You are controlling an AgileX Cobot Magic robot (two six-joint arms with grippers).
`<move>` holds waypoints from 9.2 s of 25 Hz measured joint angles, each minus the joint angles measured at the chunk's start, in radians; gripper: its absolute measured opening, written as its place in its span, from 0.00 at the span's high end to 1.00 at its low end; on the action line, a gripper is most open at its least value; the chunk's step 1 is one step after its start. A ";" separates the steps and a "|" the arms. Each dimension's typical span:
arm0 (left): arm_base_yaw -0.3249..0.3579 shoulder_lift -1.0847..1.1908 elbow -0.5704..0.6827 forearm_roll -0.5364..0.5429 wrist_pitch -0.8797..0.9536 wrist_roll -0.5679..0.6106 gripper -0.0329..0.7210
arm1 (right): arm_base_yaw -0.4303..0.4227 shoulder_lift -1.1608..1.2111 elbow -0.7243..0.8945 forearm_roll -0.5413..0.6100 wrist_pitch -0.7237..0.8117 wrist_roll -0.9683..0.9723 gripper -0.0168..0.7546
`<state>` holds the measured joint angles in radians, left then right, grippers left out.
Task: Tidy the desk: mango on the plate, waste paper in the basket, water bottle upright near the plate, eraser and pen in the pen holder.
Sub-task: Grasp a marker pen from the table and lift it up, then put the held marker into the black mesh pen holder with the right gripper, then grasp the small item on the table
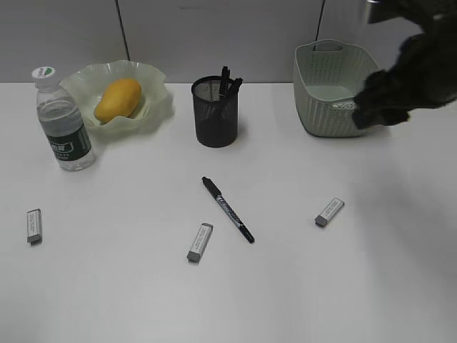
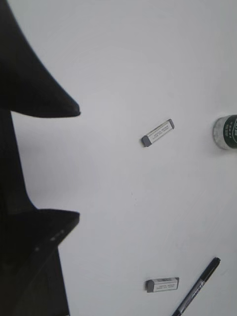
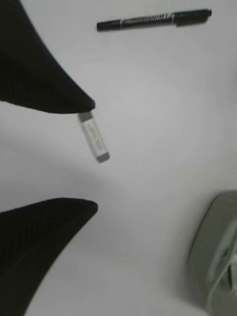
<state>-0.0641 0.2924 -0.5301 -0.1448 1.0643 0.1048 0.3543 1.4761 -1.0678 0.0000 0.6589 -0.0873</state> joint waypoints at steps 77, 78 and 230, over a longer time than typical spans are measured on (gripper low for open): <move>0.000 0.000 0.000 0.000 0.003 0.000 0.43 | 0.354 0.943 -0.869 -0.008 0.296 0.114 0.79; 0.000 0.000 0.000 0.000 0.003 0.000 0.43 | 0.354 0.936 -0.889 -0.008 0.306 0.106 0.79; 0.000 1.199 -0.298 -0.063 -0.378 -0.200 0.29 | -0.059 -1.243 0.514 0.028 0.380 0.114 0.38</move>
<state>-0.0641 1.4915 -0.8285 -0.2083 0.6863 -0.0955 0.2954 0.2329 -0.5535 0.0282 1.0391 0.0267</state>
